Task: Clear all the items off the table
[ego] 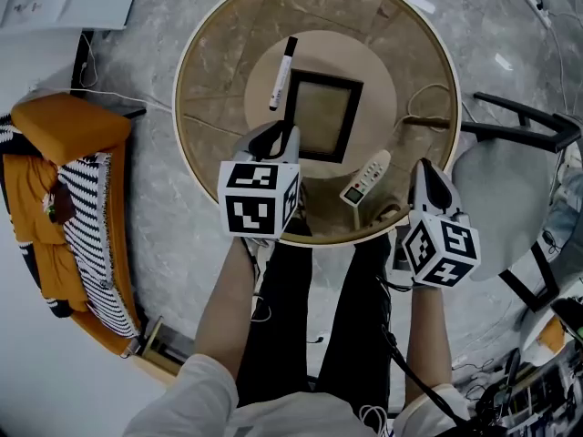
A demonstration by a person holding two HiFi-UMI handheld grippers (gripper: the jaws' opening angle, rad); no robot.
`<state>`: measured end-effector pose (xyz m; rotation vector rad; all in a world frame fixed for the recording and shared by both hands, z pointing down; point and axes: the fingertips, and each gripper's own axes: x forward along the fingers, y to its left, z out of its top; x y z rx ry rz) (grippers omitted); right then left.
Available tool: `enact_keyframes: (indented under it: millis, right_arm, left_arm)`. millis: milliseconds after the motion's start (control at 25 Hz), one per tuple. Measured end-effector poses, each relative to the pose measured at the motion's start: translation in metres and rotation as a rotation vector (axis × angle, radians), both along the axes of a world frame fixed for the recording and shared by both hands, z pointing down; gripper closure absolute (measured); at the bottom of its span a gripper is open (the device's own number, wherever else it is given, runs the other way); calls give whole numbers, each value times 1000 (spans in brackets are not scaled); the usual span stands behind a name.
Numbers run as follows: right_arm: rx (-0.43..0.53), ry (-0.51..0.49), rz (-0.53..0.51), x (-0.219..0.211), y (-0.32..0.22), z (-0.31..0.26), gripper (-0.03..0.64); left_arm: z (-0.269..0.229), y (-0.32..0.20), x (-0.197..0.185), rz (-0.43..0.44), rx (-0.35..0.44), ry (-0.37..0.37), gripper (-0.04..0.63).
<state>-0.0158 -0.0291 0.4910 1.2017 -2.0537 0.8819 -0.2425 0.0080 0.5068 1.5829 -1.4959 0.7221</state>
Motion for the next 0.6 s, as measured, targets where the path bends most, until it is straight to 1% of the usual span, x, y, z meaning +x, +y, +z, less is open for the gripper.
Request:
enact_keyframes:
  millis: [240, 600]
  right_arm:
    - [23, -2, 31, 11, 1, -17, 594]
    - [59, -5, 107, 43, 5, -46, 594]
  left_arm:
    - [-20, -5, 7, 10, 31, 6, 522]
    - [-56, -18, 37, 57, 81, 26, 522]
